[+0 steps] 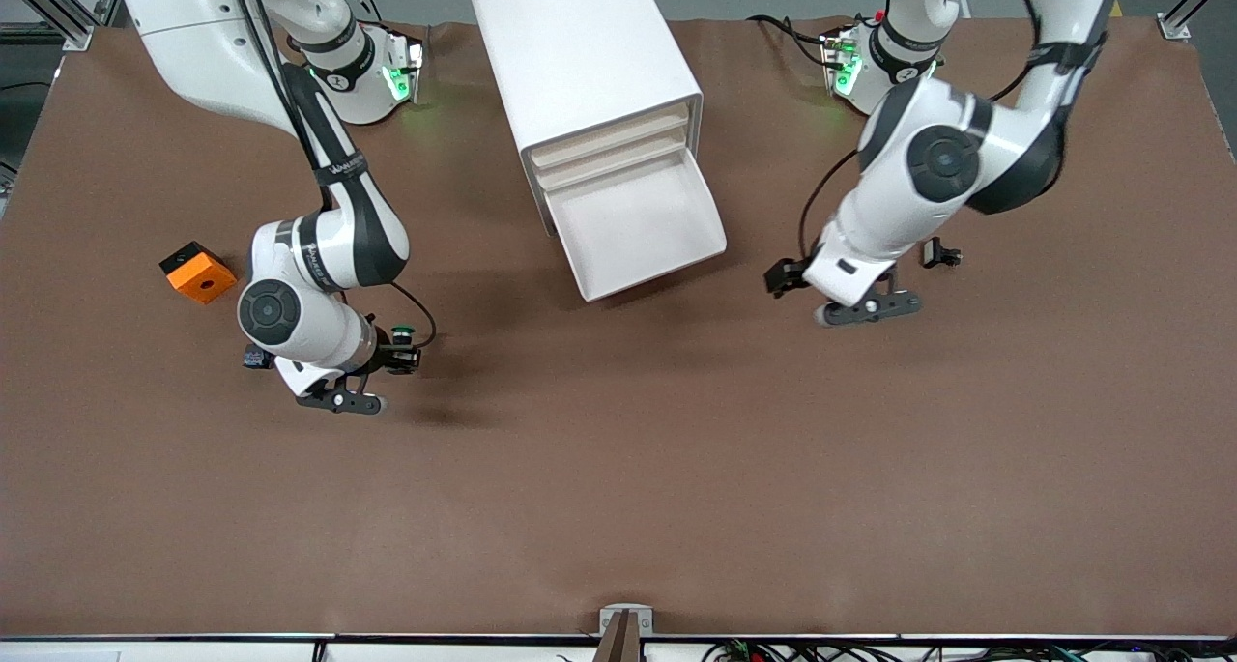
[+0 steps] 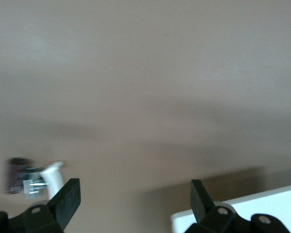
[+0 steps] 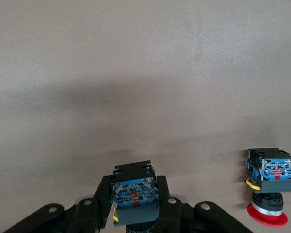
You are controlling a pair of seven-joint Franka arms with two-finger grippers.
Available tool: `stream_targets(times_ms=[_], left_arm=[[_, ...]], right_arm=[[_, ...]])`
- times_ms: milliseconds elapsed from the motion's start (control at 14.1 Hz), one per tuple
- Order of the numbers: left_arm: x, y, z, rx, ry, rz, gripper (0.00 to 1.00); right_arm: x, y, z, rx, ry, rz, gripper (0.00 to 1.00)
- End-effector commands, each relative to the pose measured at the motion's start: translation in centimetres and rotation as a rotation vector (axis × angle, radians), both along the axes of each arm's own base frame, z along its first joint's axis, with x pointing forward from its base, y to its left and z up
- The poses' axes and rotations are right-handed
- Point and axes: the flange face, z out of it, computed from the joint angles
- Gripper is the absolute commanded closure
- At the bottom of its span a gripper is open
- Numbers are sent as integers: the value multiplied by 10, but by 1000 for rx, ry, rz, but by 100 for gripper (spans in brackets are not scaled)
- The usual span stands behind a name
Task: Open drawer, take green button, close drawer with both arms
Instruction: 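Carry the green button toward the red button while the left gripper pushes the drawer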
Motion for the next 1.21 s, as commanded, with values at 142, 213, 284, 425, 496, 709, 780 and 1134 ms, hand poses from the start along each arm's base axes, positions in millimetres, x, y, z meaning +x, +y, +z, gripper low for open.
stream_targets(times_ms=[142, 213, 284, 425, 496, 709, 780, 1134], left_arm=[[2, -57, -53, -37, 58, 71, 0], [1, -66, -64, -36, 76, 81, 0], [4, -70, -74, -33, 89, 90, 0], [17, -76, -88, -49, 110, 126, 0], [18, -86, -95, -52, 120, 139, 0], [7, -109, -117, -24, 139, 136, 0], [4, -117, -123, -8, 138, 145, 0], [-19, -146, -132, 29, 141, 156, 0]], right_arm=[[-30, -4, -13, 8, -46, 7, 100], [-33, -6, -16, 7, -48, 4, 100], [-35, -7, -19, 6, -46, 2, 100], [-40, -7, -24, 4, -33, -14, 100], [-40, -7, -24, 5, -33, -18, 100], [-41, -7, -25, 3, -28, -51, 100], [-41, -7, -26, 1, -26, -74, 100], [-43, -1, -28, -2, -24, -93, 100]])
